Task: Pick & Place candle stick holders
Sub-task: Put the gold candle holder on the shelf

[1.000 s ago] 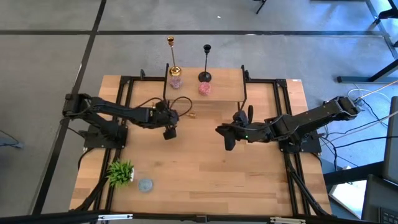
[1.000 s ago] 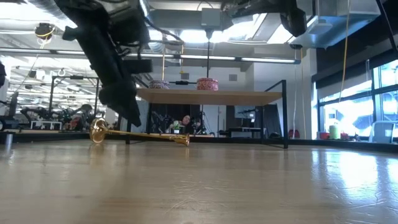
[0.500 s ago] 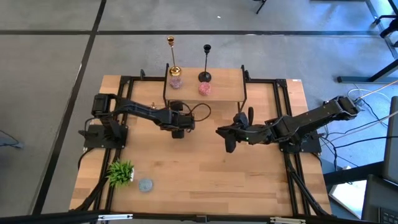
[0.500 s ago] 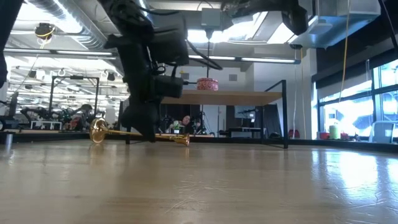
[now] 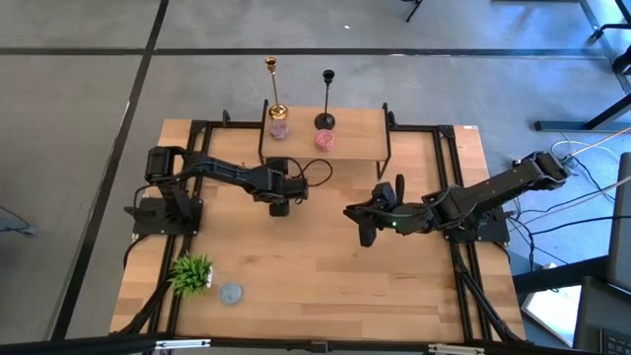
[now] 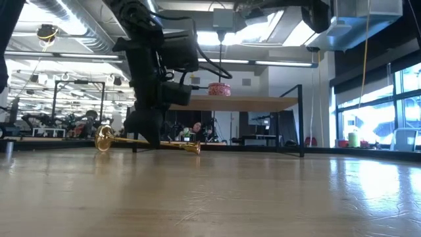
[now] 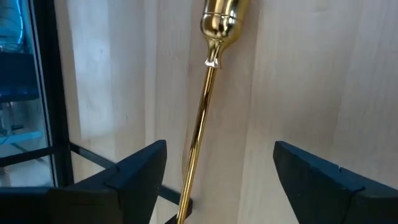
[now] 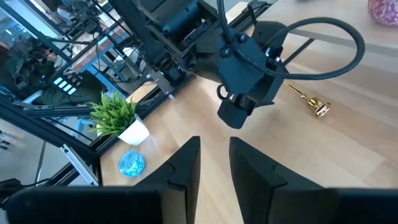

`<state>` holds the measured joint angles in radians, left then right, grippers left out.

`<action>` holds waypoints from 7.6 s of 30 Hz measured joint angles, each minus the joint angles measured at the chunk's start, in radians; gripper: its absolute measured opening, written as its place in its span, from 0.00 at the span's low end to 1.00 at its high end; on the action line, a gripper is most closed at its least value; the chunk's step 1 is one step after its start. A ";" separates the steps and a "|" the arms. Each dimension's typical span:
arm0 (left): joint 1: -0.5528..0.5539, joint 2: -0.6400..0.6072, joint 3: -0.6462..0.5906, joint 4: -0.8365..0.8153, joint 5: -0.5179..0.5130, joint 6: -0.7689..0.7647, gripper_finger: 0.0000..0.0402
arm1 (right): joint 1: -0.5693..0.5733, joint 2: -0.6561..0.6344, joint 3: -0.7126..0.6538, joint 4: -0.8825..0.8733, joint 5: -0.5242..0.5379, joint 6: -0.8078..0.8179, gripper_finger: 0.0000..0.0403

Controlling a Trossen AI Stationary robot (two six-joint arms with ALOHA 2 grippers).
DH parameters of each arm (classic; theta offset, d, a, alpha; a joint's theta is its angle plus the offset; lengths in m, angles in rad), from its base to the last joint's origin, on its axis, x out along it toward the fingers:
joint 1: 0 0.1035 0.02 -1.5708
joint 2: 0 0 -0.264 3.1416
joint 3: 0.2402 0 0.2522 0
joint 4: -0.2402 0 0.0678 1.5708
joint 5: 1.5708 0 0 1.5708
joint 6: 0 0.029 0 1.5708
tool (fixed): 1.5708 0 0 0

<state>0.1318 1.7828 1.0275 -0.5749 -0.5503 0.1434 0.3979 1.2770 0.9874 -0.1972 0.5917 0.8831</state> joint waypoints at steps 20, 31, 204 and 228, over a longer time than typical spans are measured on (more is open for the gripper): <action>0.006 0.006 -0.003 -0.005 0.141 0.021 0.67 | 0.009 0.054 0.000 0.117 0.010 -0.001 0.22; 0.003 0.006 -0.003 -0.007 0.083 0.108 0.59 | 0.010 0.068 0.000 0.165 0.008 -0.006 0.22; 0.007 -0.524 0.354 0.109 0.517 -0.638 0.56 | -0.230 0.033 0.372 -0.222 0.013 -0.389 0.04; -0.050 -0.355 0.354 -0.009 -0.075 -0.880 0.53 | -0.082 -0.051 0.341 -0.457 0.343 -0.446 0.04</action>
<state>0.0813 1.4276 1.3811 -0.5838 -0.6249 -0.7362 0.3160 1.2255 1.3285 -0.6542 0.9348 0.4376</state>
